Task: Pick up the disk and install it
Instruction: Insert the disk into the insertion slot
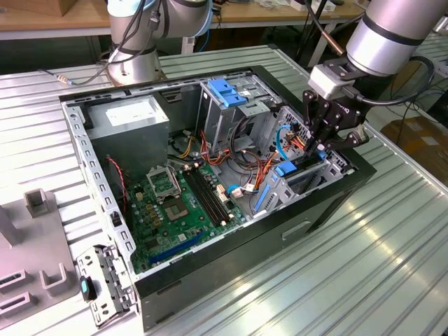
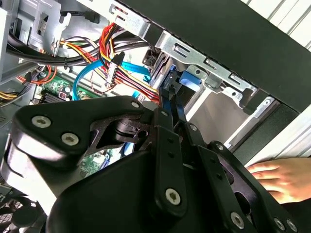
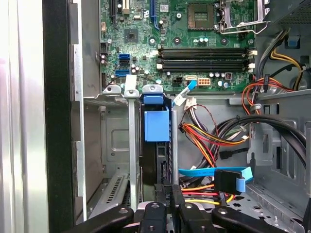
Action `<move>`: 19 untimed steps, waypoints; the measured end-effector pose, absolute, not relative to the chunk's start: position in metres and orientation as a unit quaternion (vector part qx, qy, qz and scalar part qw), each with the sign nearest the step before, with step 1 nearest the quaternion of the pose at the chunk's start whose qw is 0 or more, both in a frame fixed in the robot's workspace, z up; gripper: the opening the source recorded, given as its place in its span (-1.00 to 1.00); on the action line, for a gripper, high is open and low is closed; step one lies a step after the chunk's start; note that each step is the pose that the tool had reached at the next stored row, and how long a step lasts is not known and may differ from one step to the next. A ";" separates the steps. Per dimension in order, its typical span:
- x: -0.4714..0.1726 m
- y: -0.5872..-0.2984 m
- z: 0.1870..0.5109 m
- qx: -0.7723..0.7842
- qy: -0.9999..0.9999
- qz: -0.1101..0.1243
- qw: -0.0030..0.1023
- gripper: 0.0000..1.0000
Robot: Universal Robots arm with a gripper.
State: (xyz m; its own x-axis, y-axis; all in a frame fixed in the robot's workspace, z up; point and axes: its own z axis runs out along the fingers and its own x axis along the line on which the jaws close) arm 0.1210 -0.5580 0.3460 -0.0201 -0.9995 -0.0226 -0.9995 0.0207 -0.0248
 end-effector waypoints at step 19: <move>0.121 -0.559 0.345 -0.700 0.714 0.000 0.018 -0.66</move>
